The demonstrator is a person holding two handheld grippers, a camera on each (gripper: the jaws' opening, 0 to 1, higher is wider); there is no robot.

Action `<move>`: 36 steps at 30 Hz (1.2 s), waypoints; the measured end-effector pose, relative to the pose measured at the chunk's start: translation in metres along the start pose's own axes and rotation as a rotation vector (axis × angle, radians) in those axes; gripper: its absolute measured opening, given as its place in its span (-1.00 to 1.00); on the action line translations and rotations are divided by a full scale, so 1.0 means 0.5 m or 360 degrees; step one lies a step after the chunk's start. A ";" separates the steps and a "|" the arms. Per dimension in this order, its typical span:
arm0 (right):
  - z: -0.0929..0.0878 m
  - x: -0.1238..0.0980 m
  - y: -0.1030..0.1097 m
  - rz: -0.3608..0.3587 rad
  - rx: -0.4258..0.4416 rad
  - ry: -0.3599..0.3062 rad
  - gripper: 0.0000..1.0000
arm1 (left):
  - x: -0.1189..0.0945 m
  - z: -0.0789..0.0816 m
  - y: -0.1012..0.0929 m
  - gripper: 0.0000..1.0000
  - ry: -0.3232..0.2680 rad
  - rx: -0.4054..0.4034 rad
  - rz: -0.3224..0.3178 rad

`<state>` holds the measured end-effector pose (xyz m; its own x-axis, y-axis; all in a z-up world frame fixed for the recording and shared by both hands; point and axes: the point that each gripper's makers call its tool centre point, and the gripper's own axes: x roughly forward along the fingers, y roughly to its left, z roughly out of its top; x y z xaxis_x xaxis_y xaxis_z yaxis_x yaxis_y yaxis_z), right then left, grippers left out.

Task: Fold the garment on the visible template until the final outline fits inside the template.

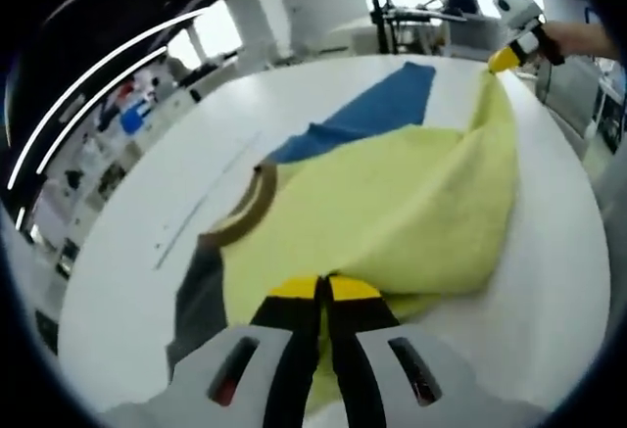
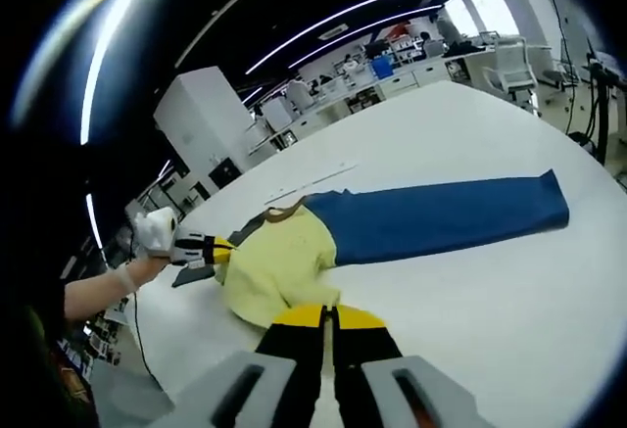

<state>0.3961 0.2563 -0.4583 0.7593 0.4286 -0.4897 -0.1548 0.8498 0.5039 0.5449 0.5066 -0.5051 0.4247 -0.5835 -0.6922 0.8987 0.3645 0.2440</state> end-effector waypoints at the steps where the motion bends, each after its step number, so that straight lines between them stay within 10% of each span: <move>1: 0.000 0.000 0.000 -0.0001 0.0004 0.0000 -1.00 | 0.003 -0.003 0.000 -1.00 0.0010 -0.0002 -0.0002; 11: -0.006 0.004 0.003 -0.0004 0.0022 0.0012 -1.00 | -0.011 0.008 -0.005 -0.91 -0.0082 -0.0165 -0.0048; 28: -0.013 -0.001 0.011 0.0002 0.0008 0.0024 -1.00 | -0.066 0.088 -0.044 0.28 -0.0491 -0.0664 -0.0196; 36: -0.014 -0.006 0.011 0.0008 0.0010 0.0024 -1.00 | -0.101 0.067 -0.062 0.23 -0.0585 -0.0914 -0.0171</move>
<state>0.3886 0.2619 -0.4591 0.7488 0.4377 -0.4978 -0.1546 0.8456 0.5109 0.4995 0.5005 -0.4552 0.4371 -0.8092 -0.3925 0.7805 0.5582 -0.2816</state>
